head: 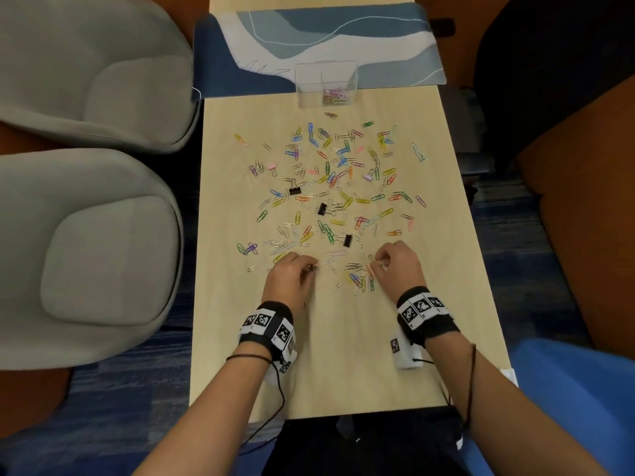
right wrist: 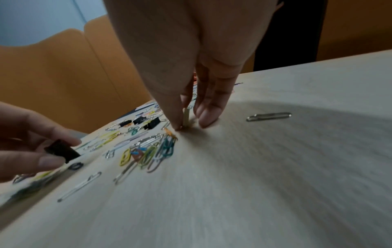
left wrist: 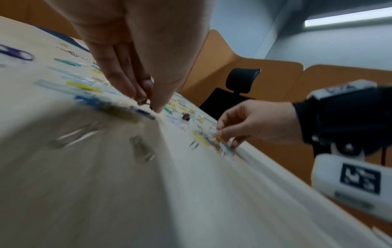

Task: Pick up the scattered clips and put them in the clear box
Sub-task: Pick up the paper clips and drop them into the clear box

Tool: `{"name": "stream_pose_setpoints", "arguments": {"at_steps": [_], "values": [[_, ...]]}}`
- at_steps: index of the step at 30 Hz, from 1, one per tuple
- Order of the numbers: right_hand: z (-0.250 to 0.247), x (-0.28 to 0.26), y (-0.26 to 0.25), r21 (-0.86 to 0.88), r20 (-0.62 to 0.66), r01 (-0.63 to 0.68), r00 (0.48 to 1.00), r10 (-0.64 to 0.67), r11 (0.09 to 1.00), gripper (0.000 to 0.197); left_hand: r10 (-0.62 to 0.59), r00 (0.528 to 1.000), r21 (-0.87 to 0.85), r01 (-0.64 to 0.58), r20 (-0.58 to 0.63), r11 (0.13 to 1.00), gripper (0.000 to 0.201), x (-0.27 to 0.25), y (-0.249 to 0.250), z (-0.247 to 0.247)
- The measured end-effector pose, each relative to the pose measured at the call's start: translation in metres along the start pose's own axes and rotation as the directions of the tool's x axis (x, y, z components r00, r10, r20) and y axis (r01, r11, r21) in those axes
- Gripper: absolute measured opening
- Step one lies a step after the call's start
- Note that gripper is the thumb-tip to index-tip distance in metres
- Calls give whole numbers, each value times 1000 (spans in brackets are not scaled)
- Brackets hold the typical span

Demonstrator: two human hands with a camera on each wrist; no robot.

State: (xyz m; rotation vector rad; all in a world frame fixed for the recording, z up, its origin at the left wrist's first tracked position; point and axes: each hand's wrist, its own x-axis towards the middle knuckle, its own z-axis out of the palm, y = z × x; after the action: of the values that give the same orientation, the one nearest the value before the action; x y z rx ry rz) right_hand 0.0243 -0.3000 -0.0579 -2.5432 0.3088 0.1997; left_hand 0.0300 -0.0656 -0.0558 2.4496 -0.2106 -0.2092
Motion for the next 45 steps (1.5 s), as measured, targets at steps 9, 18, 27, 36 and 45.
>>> {"name": "stream_pose_setpoints", "arguments": {"at_steps": [9,18,27,36,45], "values": [[-38,7,44,200,-66,-170,980,187,965,9,107,960,-234,-45,259,971,28,63,75,34],[-49,-4,58,119,-42,-130,990,136,984,16,168,970,-98,-152,176,983,18,85,79,51],[-13,-34,31,89,135,-74,989,62,993,39,-238,965,-16,238,-113,971,28,31,4,-5],[16,-31,-17,-93,186,137,975,-118,986,60,-373,925,-14,375,73,927,72,-50,-35,-25],[22,-38,-32,-75,112,160,982,-151,984,12,-155,988,-40,156,23,987,73,-29,-8,13]]}}
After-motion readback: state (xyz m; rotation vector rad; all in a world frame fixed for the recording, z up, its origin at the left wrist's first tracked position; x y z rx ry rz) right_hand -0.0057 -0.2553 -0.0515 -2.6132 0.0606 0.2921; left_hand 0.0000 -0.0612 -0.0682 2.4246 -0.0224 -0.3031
